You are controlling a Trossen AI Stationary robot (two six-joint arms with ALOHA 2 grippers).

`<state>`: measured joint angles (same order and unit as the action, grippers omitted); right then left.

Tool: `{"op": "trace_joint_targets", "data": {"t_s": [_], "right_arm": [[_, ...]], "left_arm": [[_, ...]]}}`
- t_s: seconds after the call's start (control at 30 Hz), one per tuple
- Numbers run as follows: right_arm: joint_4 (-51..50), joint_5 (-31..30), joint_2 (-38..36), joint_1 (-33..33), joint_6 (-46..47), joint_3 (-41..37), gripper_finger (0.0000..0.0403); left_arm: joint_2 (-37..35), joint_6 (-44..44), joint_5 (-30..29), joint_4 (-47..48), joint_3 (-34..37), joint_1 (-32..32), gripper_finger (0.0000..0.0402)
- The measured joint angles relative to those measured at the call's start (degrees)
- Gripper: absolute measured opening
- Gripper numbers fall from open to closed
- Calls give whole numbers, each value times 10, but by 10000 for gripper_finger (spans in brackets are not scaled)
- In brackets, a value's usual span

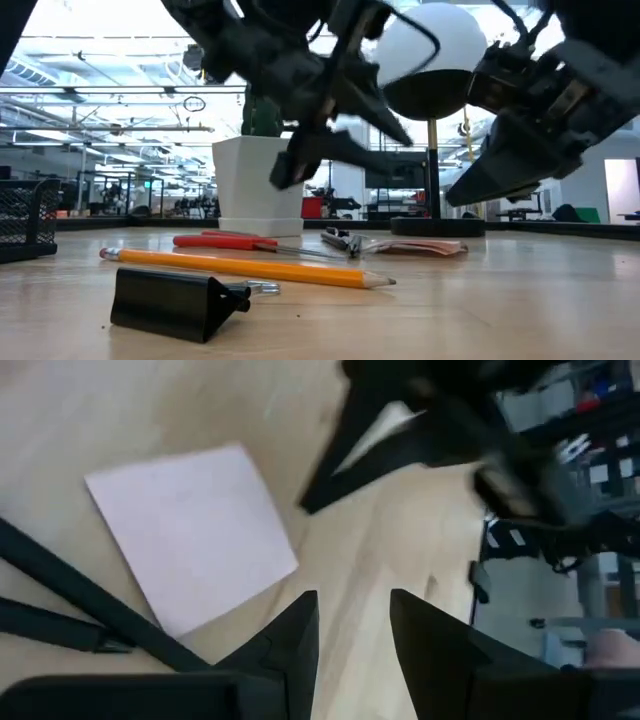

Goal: Pick and place office supplies into organizer
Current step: Put the sticky notes in the desk organizer

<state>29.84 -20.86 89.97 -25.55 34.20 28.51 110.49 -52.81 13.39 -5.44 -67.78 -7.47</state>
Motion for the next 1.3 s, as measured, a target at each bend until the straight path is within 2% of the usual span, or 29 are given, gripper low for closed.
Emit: {"op": "trace_joint_targets", "data": {"t_s": [0.1, 0.2, 0.33, 0.4, 0.53, 0.63, 0.73, 0.83, 0.97, 1.3], "right_arm": [[4, 31, 0, 14, -22, 0, 7], [60, 81, 0, 16, -54, 0, 18], [130, 82, 0, -12, -109, 1, 48], [120, 62, 0, -33, -183, 5, 70], [65, -33, 5, -71, -321, 23, 120], [0, -104, 9, -87, -374, 41, 154], [-97, -139, 16, -90, -375, 70, 181], [-173, -149, 31, -88, -359, 90, 202], [-215, -136, 67, -95, -372, 115, 216], [-303, -191, 161, -99, -490, 206, 213]], "left_arm": [[-17, 29, -14, 2, -2, -7, 131], [-25, 46, -18, 21, 0, -18, 131], [-34, 51, -24, 14, -1, -34, 131], [-34, 55, -26, 6, -2, -42, 131], [-34, 62, -26, 0, -2, -54, 131], [-34, 51, -27, -20, -2, -60, 131], [-34, 51, -37, -34, -2, -68, 131], [-35, 55, -42, -56, -2, -77, 131], [-35, 64, -43, -68, -2, -85, 131], [-35, 77, -50, -90, -2, -103, 131]]}}
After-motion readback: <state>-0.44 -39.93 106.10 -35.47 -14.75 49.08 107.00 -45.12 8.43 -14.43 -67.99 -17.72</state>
